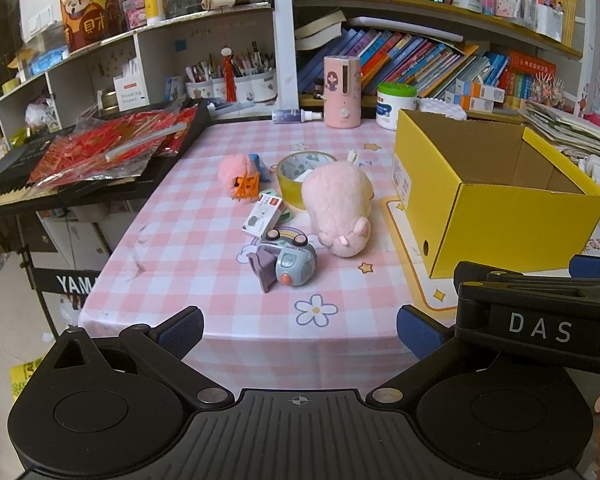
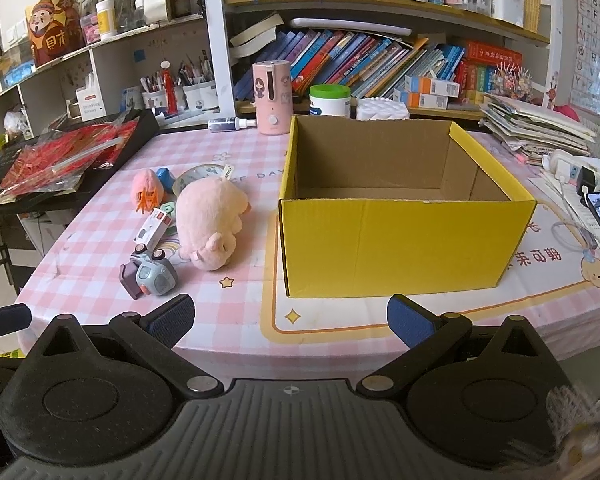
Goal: Organize objects
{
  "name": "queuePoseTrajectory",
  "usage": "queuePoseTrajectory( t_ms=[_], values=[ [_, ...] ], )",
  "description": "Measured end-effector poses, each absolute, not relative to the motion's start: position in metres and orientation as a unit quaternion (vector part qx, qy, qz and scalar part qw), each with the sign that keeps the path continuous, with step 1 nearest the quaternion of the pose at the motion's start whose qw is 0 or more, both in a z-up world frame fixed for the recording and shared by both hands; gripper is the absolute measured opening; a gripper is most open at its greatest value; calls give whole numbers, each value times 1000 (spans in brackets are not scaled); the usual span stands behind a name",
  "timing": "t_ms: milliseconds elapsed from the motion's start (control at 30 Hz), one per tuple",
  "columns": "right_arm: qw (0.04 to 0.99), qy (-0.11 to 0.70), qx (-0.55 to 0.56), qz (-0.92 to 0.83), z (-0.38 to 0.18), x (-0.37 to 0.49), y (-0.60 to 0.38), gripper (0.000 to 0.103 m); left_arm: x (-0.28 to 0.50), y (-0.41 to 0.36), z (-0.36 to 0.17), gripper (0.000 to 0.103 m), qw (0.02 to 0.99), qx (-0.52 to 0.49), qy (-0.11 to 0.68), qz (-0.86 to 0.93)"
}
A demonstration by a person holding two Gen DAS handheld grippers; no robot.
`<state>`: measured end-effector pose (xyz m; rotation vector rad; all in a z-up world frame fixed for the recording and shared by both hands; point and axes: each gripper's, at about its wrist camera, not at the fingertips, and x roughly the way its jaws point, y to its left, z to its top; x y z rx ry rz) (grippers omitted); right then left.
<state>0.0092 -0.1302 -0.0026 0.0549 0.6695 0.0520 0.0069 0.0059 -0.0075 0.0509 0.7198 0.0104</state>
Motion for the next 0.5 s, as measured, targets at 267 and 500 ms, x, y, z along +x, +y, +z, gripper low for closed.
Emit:
queuePoseTrajectory(
  t_ms=[267,500],
  values=[
    [943,330,30,27,-2,9,-130,103,8,6,-6,103,935,26,353,5],
    [944,326,32,26,-1,8,-130,103,9,5,-5,103,937,26,350,-1]
  ],
)
